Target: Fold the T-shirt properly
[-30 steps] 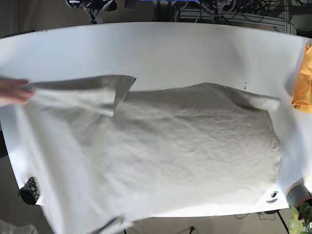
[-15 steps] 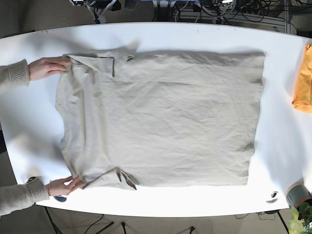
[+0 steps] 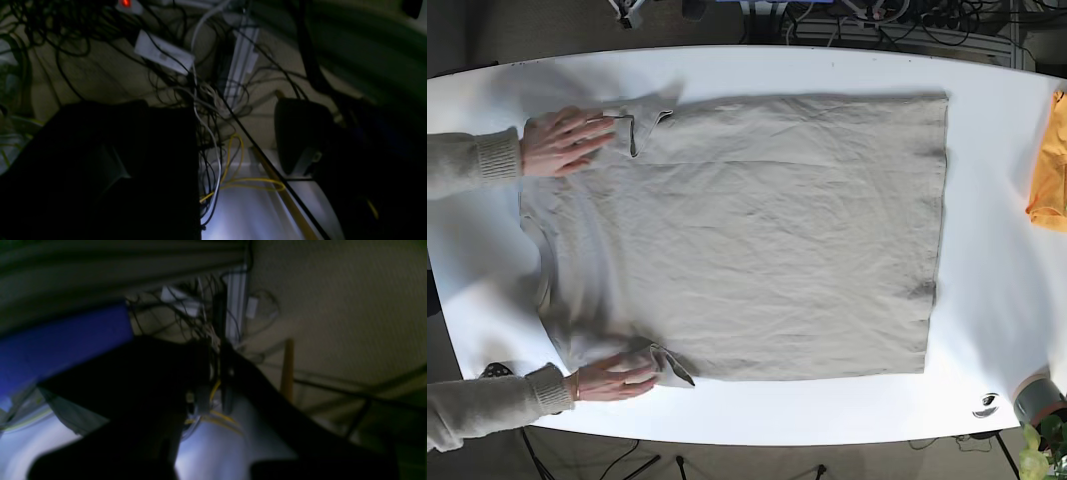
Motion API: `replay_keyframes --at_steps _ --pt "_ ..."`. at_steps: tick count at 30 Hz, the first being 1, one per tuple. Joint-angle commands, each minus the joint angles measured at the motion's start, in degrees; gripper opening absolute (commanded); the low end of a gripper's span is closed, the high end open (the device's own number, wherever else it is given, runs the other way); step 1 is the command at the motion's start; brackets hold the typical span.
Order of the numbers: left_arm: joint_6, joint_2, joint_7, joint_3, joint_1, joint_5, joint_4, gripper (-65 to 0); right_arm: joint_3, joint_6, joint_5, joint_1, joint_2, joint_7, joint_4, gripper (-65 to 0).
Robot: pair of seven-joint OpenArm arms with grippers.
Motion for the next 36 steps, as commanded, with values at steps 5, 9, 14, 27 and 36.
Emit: replay_keyframes --at_steps 5,9,14,27,36 --pt "-0.4 2.1 -0.1 0.3 6.9 0.3 12.6 -10.7 0.3 0.95 0.5 -7.1 0.8 0.3 10.5 -60.7" --pt "-0.4 2.3 0.0 0.3 11.8 0.4 19.1 -10.7 0.3 0.95 0.5 -11.7 0.8 0.3 15.1 -60.7" --pt "-0.4 2.3 3.3 0.4 16.5 0.2 25.9 -10.7 0.3 0.95 0.6 -16.3 1.6 -3.1 20.5 -60.7" --pt "-0.5 2.3 9.7 0.3 31.6 -0.1 56.2 -10.8 3.8 0.95 0.6 -30.3 2.1 -6.7 41.6 -60.7" --pt "-0.5 2.3 9.7 0.3 39.4 -0.1 72.7 -10.8 4.2 0.95 6.3 -39.3 2.2 -8.6 56.9 -60.7"
